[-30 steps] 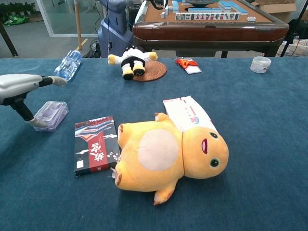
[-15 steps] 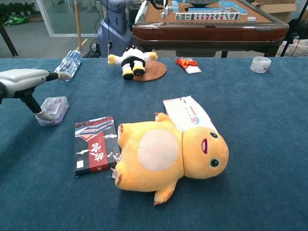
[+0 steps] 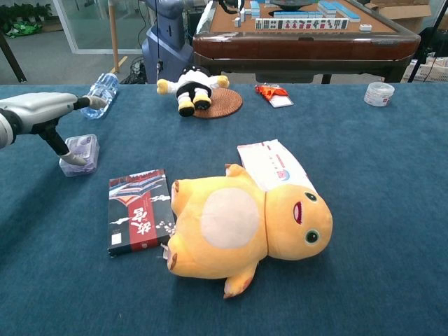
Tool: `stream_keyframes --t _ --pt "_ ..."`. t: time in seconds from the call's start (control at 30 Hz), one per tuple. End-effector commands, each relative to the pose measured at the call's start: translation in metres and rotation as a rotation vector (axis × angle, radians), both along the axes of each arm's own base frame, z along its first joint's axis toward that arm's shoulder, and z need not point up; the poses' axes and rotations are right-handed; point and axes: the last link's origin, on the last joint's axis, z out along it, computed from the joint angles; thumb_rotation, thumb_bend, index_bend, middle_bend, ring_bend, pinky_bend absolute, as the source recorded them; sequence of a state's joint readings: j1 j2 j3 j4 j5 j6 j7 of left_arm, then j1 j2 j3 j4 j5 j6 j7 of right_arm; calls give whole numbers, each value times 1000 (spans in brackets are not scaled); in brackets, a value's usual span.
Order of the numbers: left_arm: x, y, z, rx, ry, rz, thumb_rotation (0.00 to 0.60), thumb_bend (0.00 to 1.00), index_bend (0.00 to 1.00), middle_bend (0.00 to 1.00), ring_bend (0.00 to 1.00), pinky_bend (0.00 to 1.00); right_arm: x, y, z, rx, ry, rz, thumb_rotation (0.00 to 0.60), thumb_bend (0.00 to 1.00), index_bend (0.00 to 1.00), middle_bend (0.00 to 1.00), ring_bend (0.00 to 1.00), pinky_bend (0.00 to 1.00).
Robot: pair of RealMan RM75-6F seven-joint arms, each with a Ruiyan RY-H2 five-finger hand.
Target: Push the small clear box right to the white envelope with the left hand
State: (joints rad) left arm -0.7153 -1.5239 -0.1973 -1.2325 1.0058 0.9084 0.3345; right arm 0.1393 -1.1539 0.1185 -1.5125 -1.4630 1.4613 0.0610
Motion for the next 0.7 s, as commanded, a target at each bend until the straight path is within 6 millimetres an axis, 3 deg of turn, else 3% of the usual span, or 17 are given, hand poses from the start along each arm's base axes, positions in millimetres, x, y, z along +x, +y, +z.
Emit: stream_keyframes --t 0.03,0.13,0.3,0.37,0.47,0.7 --pt "-2 -5 6 16 5 -3 600 0 0 0 0 29 0 -2 0 0 -2 4 600 0 375 369 292 400" --pt "-5 -15 15 31 11 -4 600 0 0 0 0 112 1 -4 0 2 -7 10 600 0 374 369 292 400" --pt "-12 -29 33 84 19 -8 600 0 0 0 14 359 2 -5 -3 14 -12 18 600 0 375 369 292 400" --pt "-18 -31 38 105 30 -5 600 0 0 0 20 393 2 -6 -4 16 -14 22 600 0 375 369 292 400" --pt "-27 -31 42 121 52 6 600 0 0 0 2 335 4 -6 -5 15 -17 28 600 0 375 369 292 400" --pt "-37 -21 35 128 81 27 600 0 0 0 0 12 6 -6 -1 1 -10 28 600 0 375 369 292 400"
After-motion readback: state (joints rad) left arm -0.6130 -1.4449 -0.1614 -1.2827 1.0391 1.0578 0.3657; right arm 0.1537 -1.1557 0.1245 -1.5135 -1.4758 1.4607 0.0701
